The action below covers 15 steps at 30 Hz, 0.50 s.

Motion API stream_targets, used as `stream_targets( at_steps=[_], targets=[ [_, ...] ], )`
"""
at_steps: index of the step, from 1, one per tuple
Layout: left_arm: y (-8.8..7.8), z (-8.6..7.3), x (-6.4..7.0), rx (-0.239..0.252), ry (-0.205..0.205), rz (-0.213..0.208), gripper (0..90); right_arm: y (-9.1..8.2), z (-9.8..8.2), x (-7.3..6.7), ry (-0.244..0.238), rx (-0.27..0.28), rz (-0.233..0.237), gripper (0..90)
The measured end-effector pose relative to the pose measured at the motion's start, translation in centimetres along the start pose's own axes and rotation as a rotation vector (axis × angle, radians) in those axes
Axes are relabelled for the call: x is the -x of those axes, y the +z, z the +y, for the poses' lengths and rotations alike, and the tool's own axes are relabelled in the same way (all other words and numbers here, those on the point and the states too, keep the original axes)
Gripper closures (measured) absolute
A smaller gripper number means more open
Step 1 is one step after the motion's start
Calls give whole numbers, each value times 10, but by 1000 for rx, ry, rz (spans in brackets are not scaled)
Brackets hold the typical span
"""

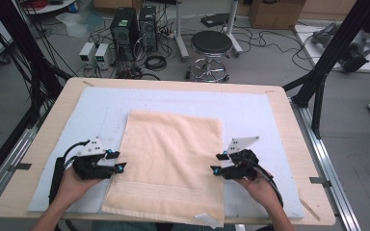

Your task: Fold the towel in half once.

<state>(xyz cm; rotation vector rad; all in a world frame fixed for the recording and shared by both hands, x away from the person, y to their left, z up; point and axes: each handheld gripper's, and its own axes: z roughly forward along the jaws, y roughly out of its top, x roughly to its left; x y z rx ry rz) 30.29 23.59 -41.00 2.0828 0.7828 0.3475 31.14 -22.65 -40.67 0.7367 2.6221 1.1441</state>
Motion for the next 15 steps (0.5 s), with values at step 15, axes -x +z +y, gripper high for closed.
stream_targets(
  at_steps=[15],
  targets=[
    [71, 26, -76, -29, -181, 148, 515, 46, 25, 107, 132, 9, -191, 391]
  ],
)
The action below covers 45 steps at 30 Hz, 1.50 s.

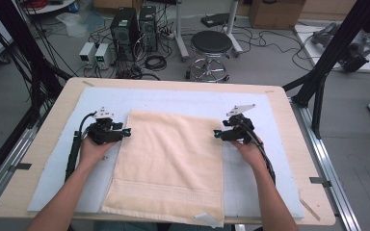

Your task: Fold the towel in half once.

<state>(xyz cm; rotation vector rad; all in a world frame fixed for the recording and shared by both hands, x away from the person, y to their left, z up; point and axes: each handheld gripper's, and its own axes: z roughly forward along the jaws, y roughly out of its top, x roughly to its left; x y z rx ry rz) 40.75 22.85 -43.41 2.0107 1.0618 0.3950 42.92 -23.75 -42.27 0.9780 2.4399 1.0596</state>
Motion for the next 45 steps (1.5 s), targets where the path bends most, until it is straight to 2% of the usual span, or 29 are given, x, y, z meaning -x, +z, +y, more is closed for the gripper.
stream_targets(
  at_steps=[2, 4, 5, 6, 7, 8, 9, 11, 14, 16, 18, 19, 21, 24, 25, 26, 28, 29, 30, 34, 36, 39, 45],
  targets=[
    [8, -1, -1, -38, -14, 24, 513, 11, -1, 8, 32, -24, -1, 396],
    [10, -2, -3, -31, -47, 22, 517, 21, -3, 14, 63, -47, 21, 402],
    [10, -1, -4, -30, -52, 25, 538, 23, -3, 17, 81, -34, 35, 450],
    [10, -2, -4, -27, -46, 14, 578, 23, -3, 19, 89, -16, 52, 609],
    [10, -2, -4, -26, -44, -11, 663, 24, -2, 20, 87, -7, 100, 755],
    [10, -1, -3, -22, -40, -6, 740, 25, -1, 20, 65, -3, 108, 831],
    [10, -1, -2, -19, -42, -3, 800, 27, 2, 19, 52, -13, 103, 858],
    [11, 0, -4, -17, -54, -3, 823, 29, 8, 23, 76, -39, 109, 870],
    [12, -1, -7, 10, -96, -2, 835, 31, 18, 29, 73, -61, 69, 873],
    [14, 0, -9, 22, -108, 12, 837, 33, 26, 32, 66, -76, 52, 872],
    [16, 2, -12, 28, -121, 24, 837, 33, 31, 32, 38, -41, 12, 872],
    [17, 3, -14, 32, -128, 31, 837, 34, 31, 33, 39, -25, 4, 872],
    [19, 4, -16, 43, -137, 38, 836, 39, 33, 38, 85, -55, 19, 869],
    [18, 2, -18, 38, -145, 45, 778, 41, 31, 38, 89, -57, 9, 799],
    [17, 2, -19, 35, -150, 53, 740, 41, 31, 37, 85, -57, 0, 744],
    [14, 3, -20, 23, -138, 62, 696, 38, 30, 37, 96, -61, -5, 695],
    [8, 3, -19, 16, -131, 62, 637, 31, 29, 37, 137, -41, 25, 617],
    [3, 4, -18, 6, -112, 52, 621, 28, 28, 35, 143, -24, 37, 599],
    [1, 5, -17, 5, -102, 44, 614, 23, 25, 31, 126, -2, 40, 579],
    [-11, 6, -9, -3, -48, 12, 585, 9, 18, 17, 110, 18, 40, 504],
    [-16, 6, -8, 10, -40, -12, 560, 3, 14, 12, 117, 42, 53, 476],
    [-22, 4, -6, 34, -29, -35, 529, -3, 9, 5, 109, 38, 76, 406],
    [-28, -1, -5, 29, -20, -65, 436, -15, 8, -11, 51, 58, 89, 312]
  ],
)
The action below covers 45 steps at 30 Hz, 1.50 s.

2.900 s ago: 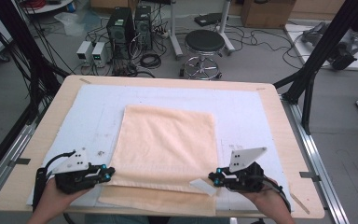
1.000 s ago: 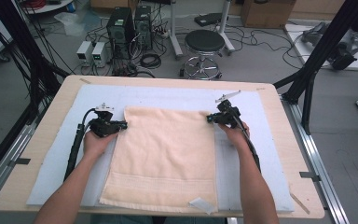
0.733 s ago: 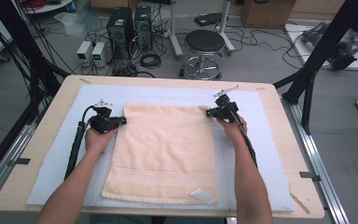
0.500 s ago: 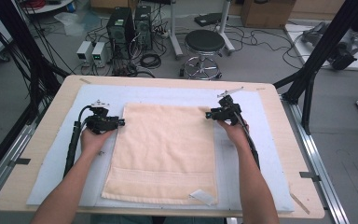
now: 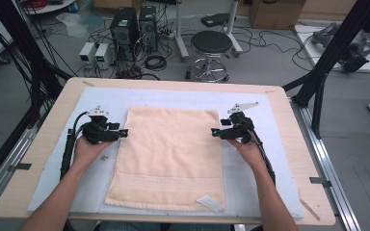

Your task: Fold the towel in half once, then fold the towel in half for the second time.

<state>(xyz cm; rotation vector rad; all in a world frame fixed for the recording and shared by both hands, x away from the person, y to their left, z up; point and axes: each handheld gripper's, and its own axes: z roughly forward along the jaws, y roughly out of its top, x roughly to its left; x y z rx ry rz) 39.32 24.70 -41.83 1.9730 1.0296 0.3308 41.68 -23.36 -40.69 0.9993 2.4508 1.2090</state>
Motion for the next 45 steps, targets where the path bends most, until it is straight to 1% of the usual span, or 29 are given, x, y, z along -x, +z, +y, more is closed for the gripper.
stream_targets(
  at_steps=[3, 5, 9, 10, 13, 17, 20, 22, 24, 25, 27, 28, 29, 31, 32, 34, 35, 37, 38, 40, 41, 42, 44, 45],
  targets=[
    [-2, -1, 3, 0, 12, -5, 412, -5, 2, -9, -13, 21, 14, 278],
    [-4, -1, 5, -2, 20, -4, 395, -9, 4, -16, -32, 36, 23, 261],
    [-7, 1, 10, 12, 36, -11, 383, -13, 6, -26, -50, 42, 35, 237],
    [-8, 2, 11, 22, 36, -13, 383, -13, 6, -27, -57, 45, 41, 234],
    [-10, 3, 13, 24, 47, -15, 383, -15, 7, -29, -61, 41, 44, 222],
    [-9, 2, 13, 25, 46, -20, 383, -13, 6, -32, -70, 19, 38, 219],
    [-6, 2, 15, 3, 58, -26, 383, -8, 2, -33, -75, 10, 38, 219],
    [-3, 1, 16, -13, 65, -24, 383, -4, -2, -33, -66, -3, 45, 219],
    [0, 1, 16, -14, 68, -8, 365, -1, -6, -32, -66, -16, 43, 219],
    [0, 2, 15, -11, 67, -9, 359, 0, -7, -32, -60, -16, 42, 219],
    [0, 4, 14, -8, 67, 3, 366, -2, -7, -29, -60, -6, 40, 231],
    [0, 7, 12, -9, 69, 6, 367, -3, -5, -28, -63, 6, 36, 238],
    [-1, 11, 10, -3, 63, 9, 367, -5, -3, -26, -64, 9, 26, 238],
    [-3, 20, 6, 18, 55, 13, 373, -10, 7, -20, -63, 10, 10, 238],
    [-3, 25, 4, 17, 56, 21, 373, -12, 13, -17, -67, 17, 1, 238],
    [-4, 35, -1, 39, 57, 43, 380, -15, 26, -10, -80, 12, -24, 239],
    [-3, 39, -3, 46, 45, 52, 382, -16, 33, -5, -88, 7, -31, 241],
    [0, 46, -8, 50, 39, 71, 386, -15, 42, 4, -74, -9, -53, 246],
    [3, 48, -10, 48, 34, 83, 389, -13, 44, 9, -67, -7, -58, 245],
    [8, 49, -14, 44, 28, 106, 391, -6, 44, 18, -36, -36, -69, 245],
    [11, 48, -17, 44, 19, 116, 400, -2, 41, 23, -26, -54, -71, 242],
    [14, 47, -20, 42, 3, 119, 403, 4, 38, 27, -4, -77, -73, 235],
    [22, 43, -26, 22, -28, 118, 409, 14, 32, 34, 15, -117, -81, 235],
    [26, 41, -29, 5, -39, 125, 409, 19, 29, 36, 23, -127, -82, 235]
  ],
)
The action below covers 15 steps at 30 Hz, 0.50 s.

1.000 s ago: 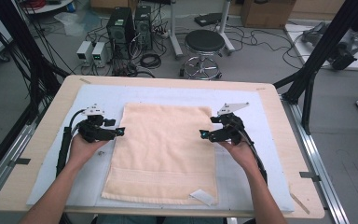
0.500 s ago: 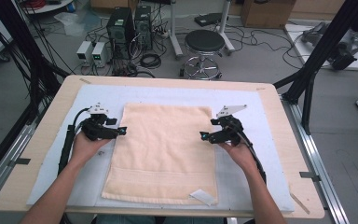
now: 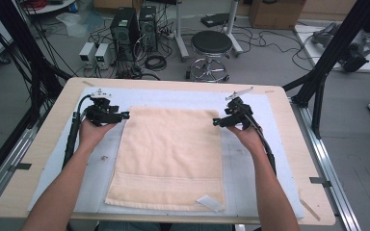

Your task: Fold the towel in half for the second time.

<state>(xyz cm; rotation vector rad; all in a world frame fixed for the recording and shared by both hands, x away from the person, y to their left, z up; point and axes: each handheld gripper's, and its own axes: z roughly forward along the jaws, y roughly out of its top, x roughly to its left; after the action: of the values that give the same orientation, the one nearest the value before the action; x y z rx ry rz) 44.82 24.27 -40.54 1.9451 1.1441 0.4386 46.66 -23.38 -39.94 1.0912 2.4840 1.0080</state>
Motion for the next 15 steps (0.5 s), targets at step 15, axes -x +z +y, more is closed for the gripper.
stream_targets(
  at_steps=[15],
  targets=[
    [36, -15, 3, -89, -70, 38, 489, 29, -22, 17, 127, 3, -43, 439]
  ],
)
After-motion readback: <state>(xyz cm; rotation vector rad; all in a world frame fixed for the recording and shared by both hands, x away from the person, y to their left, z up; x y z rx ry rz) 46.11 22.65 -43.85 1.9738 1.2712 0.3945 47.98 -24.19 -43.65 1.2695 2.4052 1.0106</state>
